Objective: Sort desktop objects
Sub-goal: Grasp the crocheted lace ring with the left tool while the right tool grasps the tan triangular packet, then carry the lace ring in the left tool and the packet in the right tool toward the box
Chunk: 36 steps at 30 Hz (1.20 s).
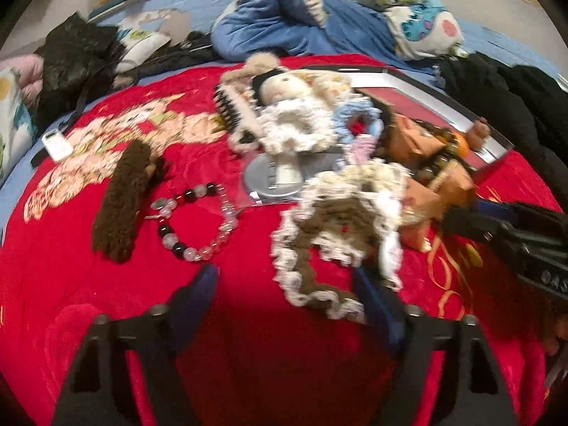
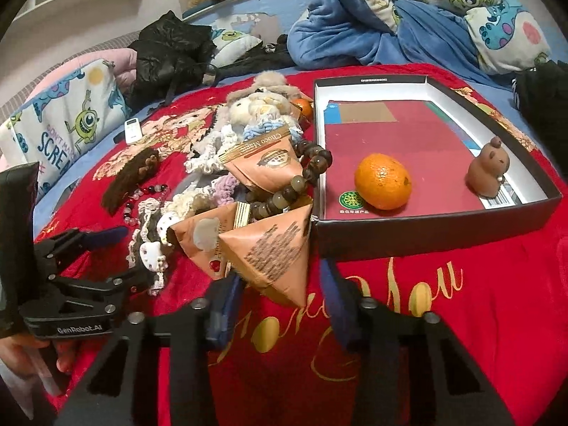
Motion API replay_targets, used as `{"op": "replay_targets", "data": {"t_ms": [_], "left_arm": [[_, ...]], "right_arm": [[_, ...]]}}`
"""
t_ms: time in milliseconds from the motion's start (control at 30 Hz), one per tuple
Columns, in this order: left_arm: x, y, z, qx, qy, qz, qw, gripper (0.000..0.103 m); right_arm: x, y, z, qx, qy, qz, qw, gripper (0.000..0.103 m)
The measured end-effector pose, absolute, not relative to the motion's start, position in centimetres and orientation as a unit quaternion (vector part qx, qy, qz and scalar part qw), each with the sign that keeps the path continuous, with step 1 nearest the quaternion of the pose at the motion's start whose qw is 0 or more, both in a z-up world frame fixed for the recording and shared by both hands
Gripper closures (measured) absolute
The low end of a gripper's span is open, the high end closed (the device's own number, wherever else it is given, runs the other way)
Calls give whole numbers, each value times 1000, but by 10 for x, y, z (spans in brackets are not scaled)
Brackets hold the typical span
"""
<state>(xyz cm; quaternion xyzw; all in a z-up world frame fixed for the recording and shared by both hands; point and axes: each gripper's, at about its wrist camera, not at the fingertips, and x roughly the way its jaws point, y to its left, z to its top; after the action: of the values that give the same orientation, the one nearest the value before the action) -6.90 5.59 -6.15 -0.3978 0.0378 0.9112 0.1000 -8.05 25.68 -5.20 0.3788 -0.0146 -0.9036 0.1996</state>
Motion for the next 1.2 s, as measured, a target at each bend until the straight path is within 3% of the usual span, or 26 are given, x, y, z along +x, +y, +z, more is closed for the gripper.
{"op": "replay_targets", "data": {"t_ms": [167, 233, 1200], "left_arm": [[-59, 72, -56, -379, 74, 915, 115, 70], [-55, 72, -55, -377, 74, 915, 126, 90], [-20, 69, -24, -331, 56, 931, 142, 92]], "right_arm": [[-79, 253, -51, 376, -2, -906, 196, 75], [-78, 253, -50, 375, -3, -906, 196, 76], [-68, 257, -28, 344, -33, -913, 216, 77]]}}
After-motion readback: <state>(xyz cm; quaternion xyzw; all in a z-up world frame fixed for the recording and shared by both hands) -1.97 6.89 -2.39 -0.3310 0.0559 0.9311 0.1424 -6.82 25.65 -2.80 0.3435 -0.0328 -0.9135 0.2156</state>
